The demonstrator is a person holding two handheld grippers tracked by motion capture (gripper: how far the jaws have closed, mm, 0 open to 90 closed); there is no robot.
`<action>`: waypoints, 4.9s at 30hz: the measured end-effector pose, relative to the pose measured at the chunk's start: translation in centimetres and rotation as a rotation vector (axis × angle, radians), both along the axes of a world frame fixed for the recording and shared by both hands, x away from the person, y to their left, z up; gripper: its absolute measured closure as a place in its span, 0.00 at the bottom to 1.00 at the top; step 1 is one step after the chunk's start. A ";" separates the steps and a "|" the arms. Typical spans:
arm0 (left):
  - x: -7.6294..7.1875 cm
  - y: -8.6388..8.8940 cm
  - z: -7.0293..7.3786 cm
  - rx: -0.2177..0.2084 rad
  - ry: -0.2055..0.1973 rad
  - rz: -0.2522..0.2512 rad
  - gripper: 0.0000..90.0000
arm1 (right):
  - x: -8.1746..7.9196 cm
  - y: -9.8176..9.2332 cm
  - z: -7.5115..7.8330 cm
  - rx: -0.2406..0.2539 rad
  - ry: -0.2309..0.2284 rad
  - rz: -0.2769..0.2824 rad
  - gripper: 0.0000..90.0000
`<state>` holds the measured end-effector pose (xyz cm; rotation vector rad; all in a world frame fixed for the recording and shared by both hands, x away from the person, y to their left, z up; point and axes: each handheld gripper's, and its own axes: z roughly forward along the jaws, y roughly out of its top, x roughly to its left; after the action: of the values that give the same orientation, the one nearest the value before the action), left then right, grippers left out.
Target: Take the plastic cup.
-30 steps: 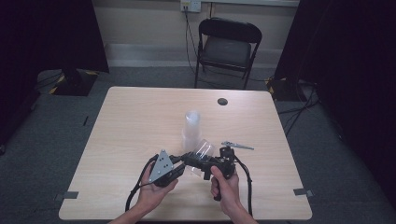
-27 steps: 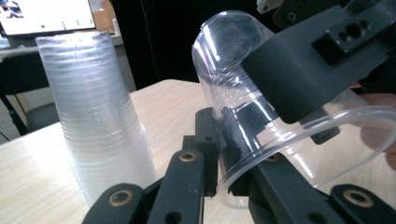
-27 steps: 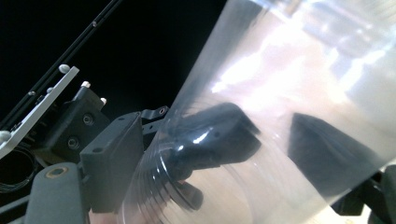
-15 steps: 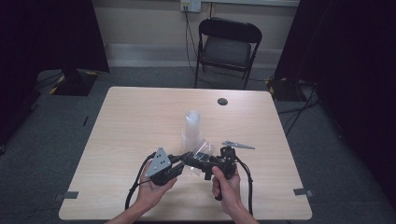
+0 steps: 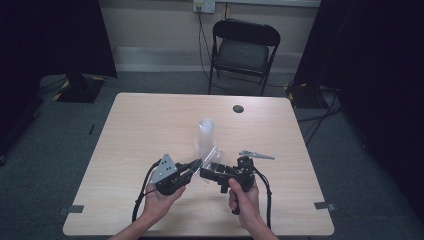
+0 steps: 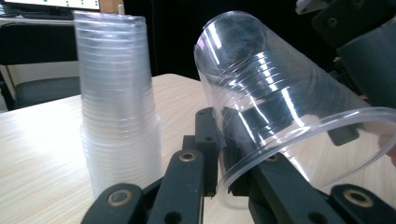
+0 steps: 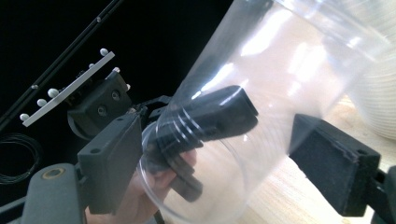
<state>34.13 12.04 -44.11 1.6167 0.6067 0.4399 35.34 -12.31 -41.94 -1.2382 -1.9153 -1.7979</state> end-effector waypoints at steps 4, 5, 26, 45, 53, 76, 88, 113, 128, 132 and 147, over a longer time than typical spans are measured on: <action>0.2 0.5 0.2 -0.009 0.022 0.015 0.95 | -0.1 -0.2 0.2 -0.004 -0.004 -0.002 0.21; 0.3 0.7 0.3 -0.013 0.031 0.023 0.95 | -0.1 -0.3 0.2 -0.005 -0.007 -0.005 0.21; 0.7 2.0 1.7 0.023 0.087 0.031 0.97 | 0.2 -2.4 2.0 -0.080 -0.102 -0.046 0.23; 0.8 1.8 2.2 0.051 0.268 -0.048 0.97 | -1.8 -3.6 1.1 -0.345 -0.292 -0.100 0.27; 0.6 1.3 2.4 0.100 0.310 -0.095 0.97 | -2.3 -3.4 0.5 -0.422 -0.338 -0.077 0.22; 1.5 0.9 2.7 0.239 0.422 -0.208 0.98 | -3.7 -3.7 0.7 -0.530 -0.502 -0.030 0.22; 2.4 -0.1 2.1 0.311 0.493 -0.284 0.98 | -4.3 -2.5 0.4 -0.606 -0.572 0.035 0.15; 3.5 -1.4 1.9 0.421 0.598 -0.372 0.98 | -4.8 0.6 -0.8 -0.743 -0.711 0.224 0.14; 4.0 -3.3 2.5 0.387 0.638 -0.391 0.97 | -4.2 2.0 -1.2 -0.785 -0.737 0.238 0.16; 3.9 -3.2 2.3 0.392 0.646 -0.380 0.98 | -4.1 2.0 -1.4 -0.782 -0.731 0.240 0.17; 3.9 -3.7 1.7 0.402 0.683 -0.361 0.98 | -4.6 2.6 -0.9 -0.734 -0.749 0.256 0.27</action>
<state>37.98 8.31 -42.45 2.2277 0.7337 -0.3013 30.71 -9.74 -42.87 -0.3832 -3.1614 -1.5800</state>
